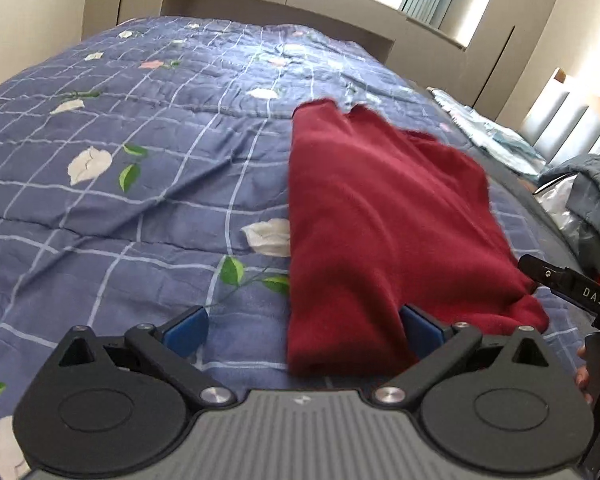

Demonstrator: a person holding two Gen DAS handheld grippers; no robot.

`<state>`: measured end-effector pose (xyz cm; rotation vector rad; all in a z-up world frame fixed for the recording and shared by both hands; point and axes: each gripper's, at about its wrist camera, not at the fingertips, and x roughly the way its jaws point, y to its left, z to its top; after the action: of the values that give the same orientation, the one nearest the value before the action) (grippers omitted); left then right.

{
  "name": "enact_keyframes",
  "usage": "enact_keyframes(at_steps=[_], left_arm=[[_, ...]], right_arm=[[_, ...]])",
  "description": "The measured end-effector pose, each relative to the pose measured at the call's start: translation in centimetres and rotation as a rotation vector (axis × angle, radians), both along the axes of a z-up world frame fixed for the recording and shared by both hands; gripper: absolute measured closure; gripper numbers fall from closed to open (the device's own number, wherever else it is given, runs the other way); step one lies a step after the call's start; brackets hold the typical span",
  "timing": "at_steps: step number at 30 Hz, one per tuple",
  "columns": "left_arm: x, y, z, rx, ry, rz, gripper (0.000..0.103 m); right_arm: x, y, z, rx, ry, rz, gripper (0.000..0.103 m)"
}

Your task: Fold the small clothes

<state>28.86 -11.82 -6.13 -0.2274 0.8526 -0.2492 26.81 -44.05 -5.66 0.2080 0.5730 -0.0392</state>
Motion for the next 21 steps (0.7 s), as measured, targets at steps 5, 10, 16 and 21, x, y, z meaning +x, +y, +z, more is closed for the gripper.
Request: enact_keyframes(at_steps=[5, 10, 16, 21], left_arm=[[-0.5, -0.1, -0.3, 0.016, 0.013, -0.018, 0.001], [-0.9, 0.4, -0.6, -0.008, 0.019, -0.022, 0.001], [-1.3, 0.3, -0.6, 0.022, 0.010, -0.036, 0.001], [-0.5, 1.0, 1.2, 0.053, -0.020, -0.025, 0.000]], right_arm=[[-1.6, 2.4, 0.7, 0.023, 0.045, 0.100, 0.001], [-3.2, 3.2, -1.3, -0.051, 0.163, 0.022, 0.001], [-4.2, 3.6, -1.2, -0.076, 0.134, 0.011, 0.001], [-4.3, 2.2, 1.6, -0.047, 0.001, 0.018, 0.001]])
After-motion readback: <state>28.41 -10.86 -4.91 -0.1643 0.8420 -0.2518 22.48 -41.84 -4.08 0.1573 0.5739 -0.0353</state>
